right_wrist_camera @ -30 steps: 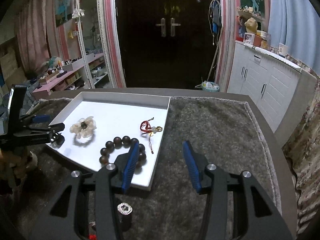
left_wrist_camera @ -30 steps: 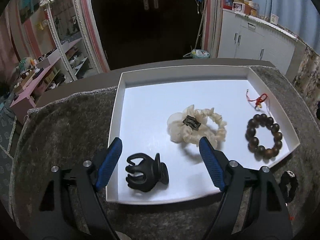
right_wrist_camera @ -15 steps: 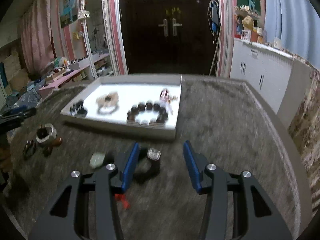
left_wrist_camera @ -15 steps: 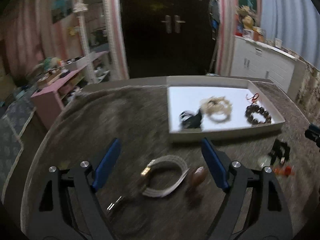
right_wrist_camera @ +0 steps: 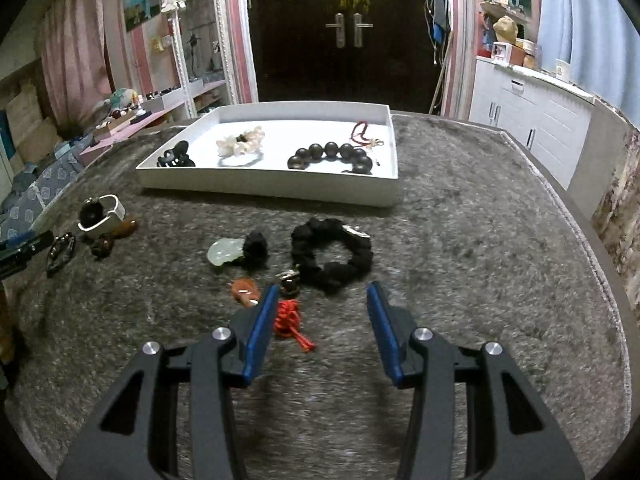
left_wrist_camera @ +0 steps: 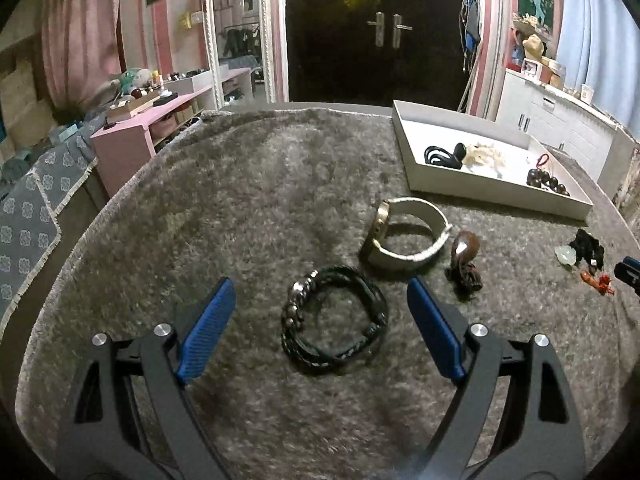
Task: Organize jewelry
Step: 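Grasp the black braided leather bracelet with the left tool while the right tool grasps the red knotted charm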
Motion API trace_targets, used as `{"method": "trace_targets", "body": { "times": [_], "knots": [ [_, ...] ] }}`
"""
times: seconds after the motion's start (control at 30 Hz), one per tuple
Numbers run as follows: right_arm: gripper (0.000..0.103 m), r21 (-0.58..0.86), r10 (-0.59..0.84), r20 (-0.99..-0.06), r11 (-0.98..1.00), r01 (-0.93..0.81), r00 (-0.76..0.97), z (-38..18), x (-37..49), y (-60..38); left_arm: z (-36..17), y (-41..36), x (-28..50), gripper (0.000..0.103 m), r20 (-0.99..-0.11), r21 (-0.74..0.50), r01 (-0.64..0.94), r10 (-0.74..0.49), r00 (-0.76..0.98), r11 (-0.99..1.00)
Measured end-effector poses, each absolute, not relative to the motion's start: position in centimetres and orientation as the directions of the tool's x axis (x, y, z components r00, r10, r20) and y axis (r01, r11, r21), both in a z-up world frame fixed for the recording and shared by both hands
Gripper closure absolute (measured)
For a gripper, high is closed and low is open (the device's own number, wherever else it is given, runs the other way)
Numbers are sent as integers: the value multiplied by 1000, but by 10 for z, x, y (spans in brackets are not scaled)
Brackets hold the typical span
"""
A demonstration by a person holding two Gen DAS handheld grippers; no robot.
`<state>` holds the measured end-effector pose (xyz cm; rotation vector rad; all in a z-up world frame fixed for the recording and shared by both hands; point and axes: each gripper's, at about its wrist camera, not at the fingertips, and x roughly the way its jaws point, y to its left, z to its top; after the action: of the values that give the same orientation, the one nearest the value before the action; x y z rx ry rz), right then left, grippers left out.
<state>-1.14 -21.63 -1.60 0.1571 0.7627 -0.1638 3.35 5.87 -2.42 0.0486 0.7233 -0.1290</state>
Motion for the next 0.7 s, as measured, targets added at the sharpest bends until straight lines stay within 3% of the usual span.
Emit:
{"method": "trace_targets", "body": {
  "times": [0.57,0.7],
  "knots": [
    [58,72,-93,-719,976,206,689,-24,-3,-211,-33,82,50,18,-704,24,36,-8,710,999],
    [71,61,-92,-733,978,200,674,-27,0,-208,-42,83,53,30,-726,21,45,-16,687,999]
  ]
}}
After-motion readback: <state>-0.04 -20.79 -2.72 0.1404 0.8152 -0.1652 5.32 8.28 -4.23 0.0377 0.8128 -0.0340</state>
